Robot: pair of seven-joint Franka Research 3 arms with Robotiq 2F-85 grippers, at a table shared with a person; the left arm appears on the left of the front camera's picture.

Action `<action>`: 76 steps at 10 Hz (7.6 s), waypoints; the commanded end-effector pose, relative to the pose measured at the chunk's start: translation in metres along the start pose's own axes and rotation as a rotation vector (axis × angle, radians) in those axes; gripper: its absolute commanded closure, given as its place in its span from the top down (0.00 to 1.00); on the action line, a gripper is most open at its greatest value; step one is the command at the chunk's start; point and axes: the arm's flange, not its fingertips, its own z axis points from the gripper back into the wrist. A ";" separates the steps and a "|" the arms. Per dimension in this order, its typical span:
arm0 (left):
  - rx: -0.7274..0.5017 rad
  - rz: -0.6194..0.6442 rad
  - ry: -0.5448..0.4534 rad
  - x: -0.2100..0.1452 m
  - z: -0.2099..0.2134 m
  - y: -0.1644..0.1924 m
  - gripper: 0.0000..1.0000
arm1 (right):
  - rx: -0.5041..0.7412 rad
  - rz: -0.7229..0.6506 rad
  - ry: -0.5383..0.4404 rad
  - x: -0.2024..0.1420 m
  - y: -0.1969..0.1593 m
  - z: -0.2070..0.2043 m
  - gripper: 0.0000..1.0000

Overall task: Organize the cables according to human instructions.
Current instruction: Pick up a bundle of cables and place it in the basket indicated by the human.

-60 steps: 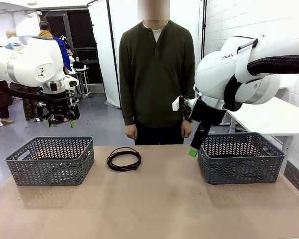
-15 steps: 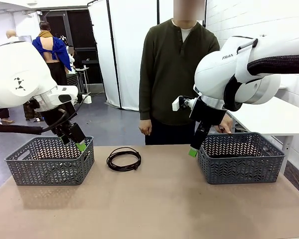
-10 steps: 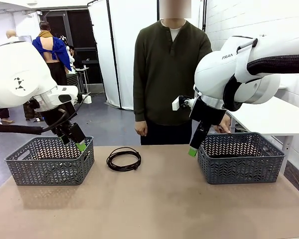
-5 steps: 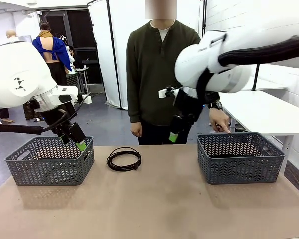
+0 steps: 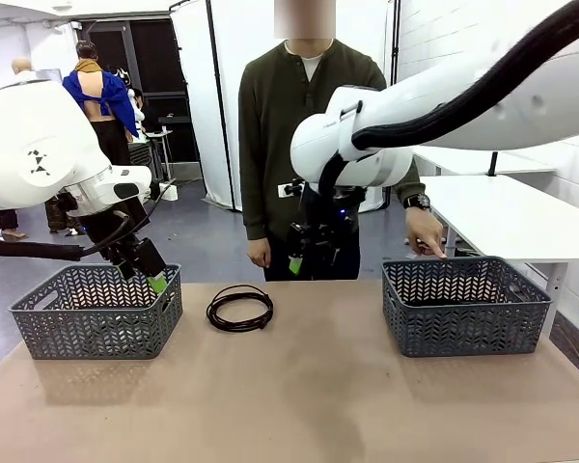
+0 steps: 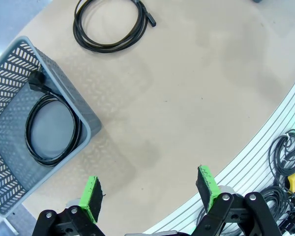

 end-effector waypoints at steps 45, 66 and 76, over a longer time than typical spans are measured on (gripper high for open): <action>0.004 0.001 -0.013 0.000 0.000 0.001 1.00 | -0.171 -0.541 0.111 0.133 0.008 -0.187 1.00; 0.004 0.001 -0.013 0.000 0.000 0.001 1.00 | -0.179 -0.592 0.172 0.149 -0.014 -0.220 0.05; 0.004 0.001 -0.013 0.000 0.000 0.001 1.00 | -0.187 -0.612 0.126 0.141 -0.029 -0.198 0.00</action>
